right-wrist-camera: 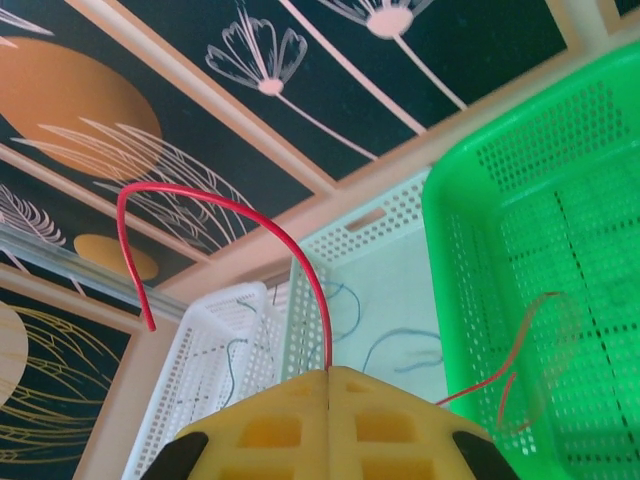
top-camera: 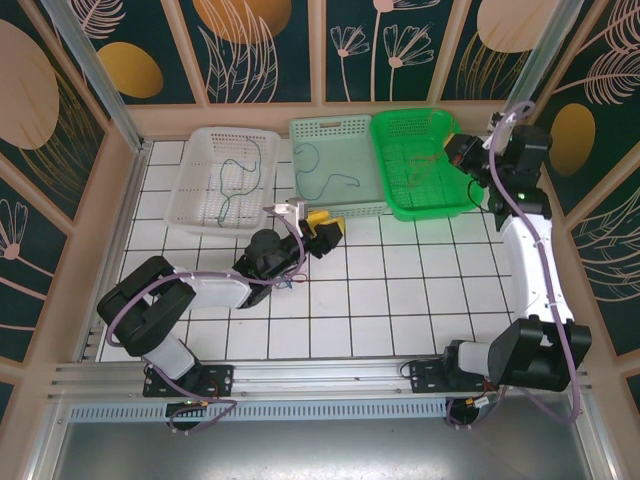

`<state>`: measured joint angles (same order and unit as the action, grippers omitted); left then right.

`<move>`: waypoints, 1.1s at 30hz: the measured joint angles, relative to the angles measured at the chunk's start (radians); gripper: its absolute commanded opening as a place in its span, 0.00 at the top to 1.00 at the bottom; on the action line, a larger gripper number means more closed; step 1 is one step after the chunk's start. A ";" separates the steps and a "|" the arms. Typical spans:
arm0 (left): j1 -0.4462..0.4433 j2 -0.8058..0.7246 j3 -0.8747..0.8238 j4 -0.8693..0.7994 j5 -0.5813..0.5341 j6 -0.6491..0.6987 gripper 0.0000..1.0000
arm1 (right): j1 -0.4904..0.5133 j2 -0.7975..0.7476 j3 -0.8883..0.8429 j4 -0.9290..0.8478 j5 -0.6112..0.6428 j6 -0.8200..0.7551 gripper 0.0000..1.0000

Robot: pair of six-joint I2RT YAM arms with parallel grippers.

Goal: Untangle the cables

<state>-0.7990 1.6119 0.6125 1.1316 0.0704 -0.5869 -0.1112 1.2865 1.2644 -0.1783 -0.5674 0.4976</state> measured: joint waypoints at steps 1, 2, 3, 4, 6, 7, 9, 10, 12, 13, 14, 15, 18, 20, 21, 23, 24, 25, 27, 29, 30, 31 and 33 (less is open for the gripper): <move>0.000 -0.006 0.001 -0.014 -0.006 0.007 0.31 | 0.000 0.017 0.047 -0.011 0.006 -0.011 1.00; 0.000 -0.014 0.001 -0.026 -0.010 0.012 0.30 | 0.000 0.030 0.085 -0.014 0.016 -0.021 1.00; 0.000 -0.025 0.001 -0.041 -0.019 0.019 0.30 | -0.001 0.047 0.136 -0.022 0.027 -0.035 1.00; 0.000 -0.037 0.001 -0.054 -0.028 0.027 0.29 | -0.001 0.061 0.182 -0.028 0.040 -0.050 1.00; 0.000 -0.056 0.001 -0.071 -0.038 0.041 0.26 | -0.002 0.085 0.255 -0.039 0.058 -0.076 1.00; 0.000 -0.066 0.001 -0.079 -0.045 0.048 0.26 | -0.003 0.100 0.290 -0.047 0.071 -0.093 1.00; 0.000 -0.080 0.001 -0.097 -0.057 0.056 0.26 | -0.005 0.130 0.338 -0.059 0.092 -0.121 1.00; 0.000 -0.085 0.000 -0.105 -0.061 0.060 0.25 | -0.005 0.156 0.364 -0.069 0.105 -0.136 1.00; 0.000 -0.093 -0.003 -0.118 -0.074 0.067 0.25 | -0.006 0.211 0.401 -0.085 0.129 -0.163 1.00; 0.000 -0.097 -0.005 -0.126 -0.080 0.071 0.25 | -0.006 0.246 0.415 -0.097 0.140 -0.179 1.00; 0.000 -0.101 -0.006 -0.137 -0.085 0.074 0.24 | -0.006 0.276 0.422 -0.106 0.152 -0.189 1.00; 0.000 -0.107 -0.009 -0.150 -0.093 0.079 0.23 | -0.006 0.311 0.425 -0.118 0.163 -0.203 1.00; 0.000 -0.135 -0.026 -0.182 -0.121 0.095 0.22 | -0.006 0.418 0.425 -0.157 0.187 -0.236 1.00; 0.000 -0.160 -0.038 -0.207 -0.138 0.102 0.22 | -0.006 0.486 0.427 -0.187 0.197 -0.256 1.00; 0.000 -0.174 -0.043 -0.223 -0.148 0.108 0.21 | -0.006 0.524 0.431 -0.202 0.203 -0.264 1.00; 0.000 -0.199 -0.052 -0.244 -0.166 0.115 0.20 | -0.006 0.585 0.441 -0.227 0.209 -0.277 1.00; 0.000 -0.210 -0.056 -0.254 -0.175 0.117 0.20 | -0.005 0.618 0.450 -0.243 0.212 -0.284 1.00; 0.000 -0.222 -0.064 -0.263 -0.185 0.120 0.20 | -0.003 0.654 0.462 -0.259 0.218 -0.291 1.00; 0.000 -0.240 -0.079 -0.276 -0.197 0.124 0.20 | 0.002 0.711 0.494 -0.290 0.232 -0.304 1.00; 0.000 -0.251 -0.093 -0.287 -0.211 0.124 0.19 | 0.010 0.762 0.529 -0.315 0.248 -0.315 1.00; 0.000 -0.256 -0.099 -0.294 -0.217 0.126 0.19 | 0.017 0.787 0.547 -0.325 0.258 -0.320 1.00; 0.000 -0.259 -0.105 -0.301 -0.222 0.127 0.19 | 0.024 0.808 0.560 -0.333 0.267 -0.327 1.00; 0.000 -0.262 -0.110 -0.313 -0.232 0.128 0.19 | 0.039 0.846 0.585 -0.354 0.283 -0.336 1.00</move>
<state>-0.7990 1.3502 0.5026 0.8185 -0.1616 -0.4591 -0.0723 2.1323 1.8492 -0.5320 -0.2840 0.1616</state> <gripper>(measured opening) 0.811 0.048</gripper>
